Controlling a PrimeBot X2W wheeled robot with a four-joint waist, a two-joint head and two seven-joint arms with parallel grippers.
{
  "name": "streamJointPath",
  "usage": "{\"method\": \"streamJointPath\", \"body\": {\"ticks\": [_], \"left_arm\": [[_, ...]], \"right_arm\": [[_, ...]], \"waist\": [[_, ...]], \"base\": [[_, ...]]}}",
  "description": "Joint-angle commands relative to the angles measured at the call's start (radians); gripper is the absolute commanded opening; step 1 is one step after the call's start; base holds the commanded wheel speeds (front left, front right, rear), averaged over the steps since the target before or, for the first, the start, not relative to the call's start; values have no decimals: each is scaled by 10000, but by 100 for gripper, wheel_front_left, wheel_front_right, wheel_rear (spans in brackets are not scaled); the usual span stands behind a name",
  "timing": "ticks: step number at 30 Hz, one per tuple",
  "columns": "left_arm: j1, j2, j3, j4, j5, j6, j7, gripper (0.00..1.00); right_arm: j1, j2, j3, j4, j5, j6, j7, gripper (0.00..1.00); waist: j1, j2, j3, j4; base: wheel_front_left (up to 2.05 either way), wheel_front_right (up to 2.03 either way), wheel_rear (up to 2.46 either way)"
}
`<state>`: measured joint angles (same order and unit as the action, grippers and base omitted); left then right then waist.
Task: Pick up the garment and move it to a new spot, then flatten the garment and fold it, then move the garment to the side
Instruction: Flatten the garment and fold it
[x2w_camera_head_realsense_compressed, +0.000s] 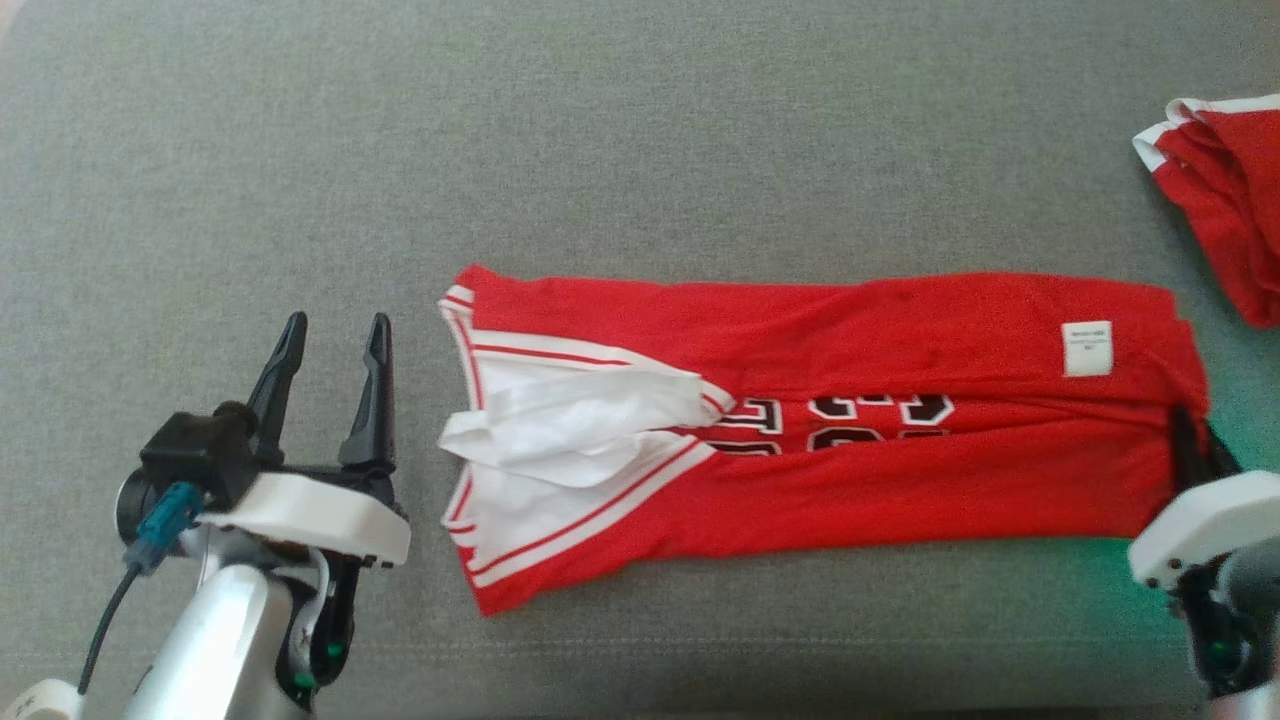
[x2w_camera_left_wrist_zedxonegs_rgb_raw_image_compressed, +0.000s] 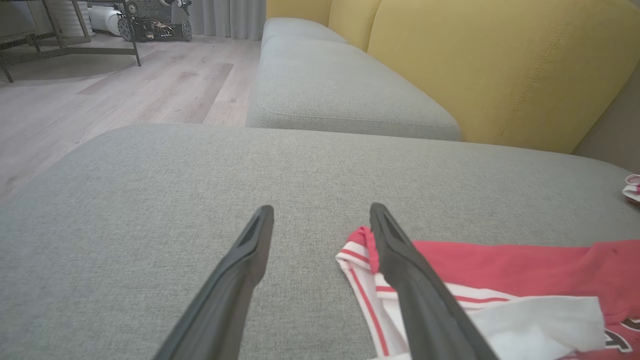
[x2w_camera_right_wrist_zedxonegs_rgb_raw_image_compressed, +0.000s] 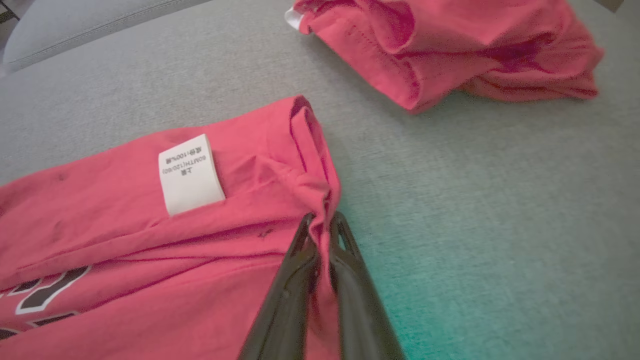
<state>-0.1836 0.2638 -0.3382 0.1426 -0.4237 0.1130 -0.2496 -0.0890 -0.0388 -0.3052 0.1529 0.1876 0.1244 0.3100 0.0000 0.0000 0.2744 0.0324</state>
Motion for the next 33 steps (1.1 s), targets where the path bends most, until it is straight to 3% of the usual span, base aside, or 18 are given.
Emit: {"method": "streamJointPath", "body": {"ticks": [1, 4, 7, 13, 17, 21, 28, 33], "left_arm": [[-99, 140, 457, -282, 80, -21, -116, 100], [-61, 133, 480, -272, 81, 3, -117, 100], [19, 138, 519, -262, 68, 36, -118, 100], [109, 122, 451, -260, 72, 43, -117, 100], [99, 89, 321, -253, 83, 11, -90, 100], [115, 58, 201, -247, 88, -5, -63, 100], [45, -87, -14, -143, 81, -65, -61, 100], [-38, -179, -58, -99, 70, -104, -77, 100]], "right_arm": [[-5, -114, -105, -475, -48, 63, 140, 0], [-17, -114, -315, -882, -111, 63, 341, 0], [-115, -114, 157, -1679, -149, 63, 612, 0], [-506, -114, 2151, -3614, -300, 63, 1384, 0], [-776, -114, 3730, -4020, 3, 63, 1715, 0], [-1044, -114, 5283, -3623, 867, 63, 1480, 0], [-1531, -114, 7941, -1874, 2591, 63, 281, 0], [-2187, -114, 9179, -420, 3203, 63, -688, 0]], "waist": [[0, 0, -48, 3], [0, 0, -173, -7], [0, 0, -334, -74], [0, 0, -711, -105], [0, 0, -901, 57], [0, 0, -1018, 250], [0, 0, -1025, 704], [0, 0, -810, 924]], "base": [[0, 0, 0], [0, 0, 0], [0, 0, 0], [0, 0, 0], [0, 0, 0], [0, 0, 0], [0, 0, 0], [0, 0, 0]]}}
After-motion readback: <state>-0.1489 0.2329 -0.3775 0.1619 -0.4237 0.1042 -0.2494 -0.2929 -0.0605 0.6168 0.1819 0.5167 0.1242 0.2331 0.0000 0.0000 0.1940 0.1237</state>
